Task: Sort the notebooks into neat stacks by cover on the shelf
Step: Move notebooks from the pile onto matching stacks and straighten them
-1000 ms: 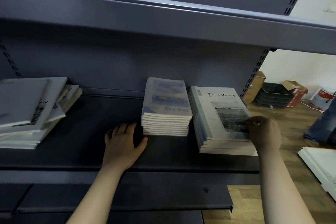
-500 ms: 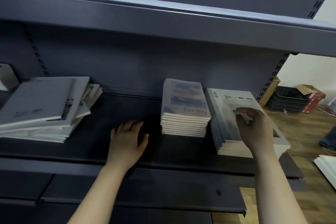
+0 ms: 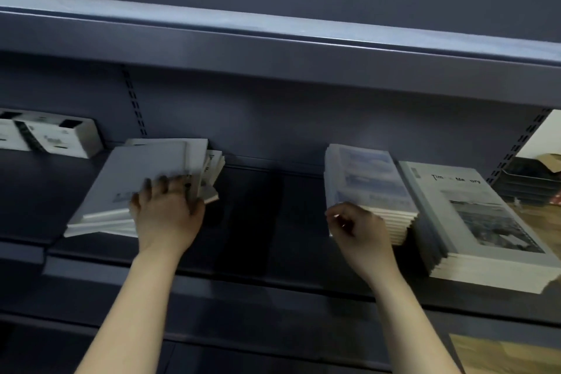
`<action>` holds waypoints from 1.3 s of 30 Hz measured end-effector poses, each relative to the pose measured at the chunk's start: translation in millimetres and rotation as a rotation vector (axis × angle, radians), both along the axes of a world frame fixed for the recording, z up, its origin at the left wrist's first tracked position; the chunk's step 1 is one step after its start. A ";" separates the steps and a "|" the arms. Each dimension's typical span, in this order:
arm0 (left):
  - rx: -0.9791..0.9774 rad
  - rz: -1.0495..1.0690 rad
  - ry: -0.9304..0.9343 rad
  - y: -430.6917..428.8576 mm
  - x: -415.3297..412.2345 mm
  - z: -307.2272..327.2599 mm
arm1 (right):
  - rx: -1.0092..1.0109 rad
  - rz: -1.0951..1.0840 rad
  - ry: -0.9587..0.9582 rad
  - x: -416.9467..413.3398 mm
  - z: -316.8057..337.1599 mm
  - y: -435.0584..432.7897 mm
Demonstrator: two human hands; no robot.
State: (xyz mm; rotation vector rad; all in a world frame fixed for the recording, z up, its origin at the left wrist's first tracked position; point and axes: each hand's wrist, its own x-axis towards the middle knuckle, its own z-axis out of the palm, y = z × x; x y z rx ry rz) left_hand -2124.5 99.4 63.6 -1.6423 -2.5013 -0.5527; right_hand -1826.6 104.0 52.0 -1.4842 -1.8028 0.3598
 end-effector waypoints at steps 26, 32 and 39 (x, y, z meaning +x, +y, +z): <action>0.110 -0.138 0.193 -17.0 -2.7 -7.6 | -0.229 0.040 0.061 -52.6 -40.8 4.3; 0.126 -0.169 0.179 -22.0 0.8 5.7 | -0.243 0.057 0.092 -51.1 -39.6 4.4; 0.655 -0.362 0.025 -27.2 22.7 25.3 | -0.263 0.101 0.093 -52.5 -37.9 2.4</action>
